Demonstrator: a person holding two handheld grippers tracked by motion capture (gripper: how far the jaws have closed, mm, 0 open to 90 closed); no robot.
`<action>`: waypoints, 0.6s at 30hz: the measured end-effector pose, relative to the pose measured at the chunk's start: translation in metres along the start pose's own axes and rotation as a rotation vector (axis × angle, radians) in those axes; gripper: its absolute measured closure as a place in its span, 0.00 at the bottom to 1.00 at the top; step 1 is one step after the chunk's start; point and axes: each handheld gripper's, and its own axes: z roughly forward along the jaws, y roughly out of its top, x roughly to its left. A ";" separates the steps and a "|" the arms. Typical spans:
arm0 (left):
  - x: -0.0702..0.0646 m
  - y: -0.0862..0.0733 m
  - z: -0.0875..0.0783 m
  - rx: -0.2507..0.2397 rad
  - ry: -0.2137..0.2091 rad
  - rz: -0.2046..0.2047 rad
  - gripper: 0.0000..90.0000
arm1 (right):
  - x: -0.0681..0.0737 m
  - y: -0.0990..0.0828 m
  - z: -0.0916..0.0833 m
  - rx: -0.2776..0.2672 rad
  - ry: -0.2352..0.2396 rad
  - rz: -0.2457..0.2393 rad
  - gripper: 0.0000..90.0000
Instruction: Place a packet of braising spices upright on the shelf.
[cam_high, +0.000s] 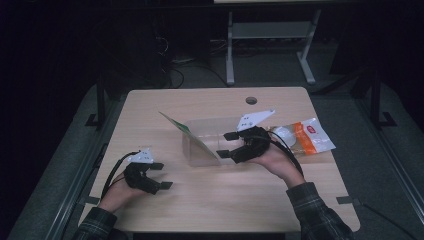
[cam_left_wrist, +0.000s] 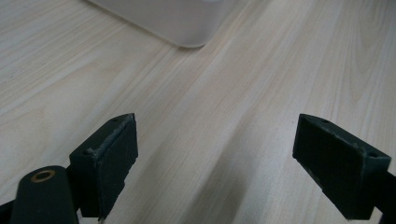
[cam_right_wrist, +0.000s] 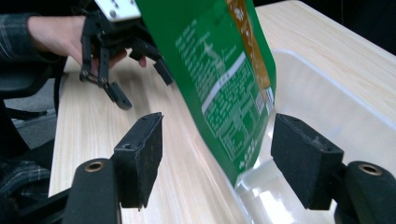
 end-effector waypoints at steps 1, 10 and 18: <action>0.000 0.000 0.000 -0.002 -0.001 0.002 0.15 | 0.001 -0.003 -0.001 0.001 -0.002 0.002 0.37; -0.003 0.000 -0.001 0.007 0.004 0.020 0.15 | 0.012 -0.033 -0.012 0.025 -0.038 0.025 0.36; -0.005 -0.002 -0.004 0.019 0.039 0.031 0.15 | 0.017 -0.066 -0.033 0.049 -0.089 0.053 0.36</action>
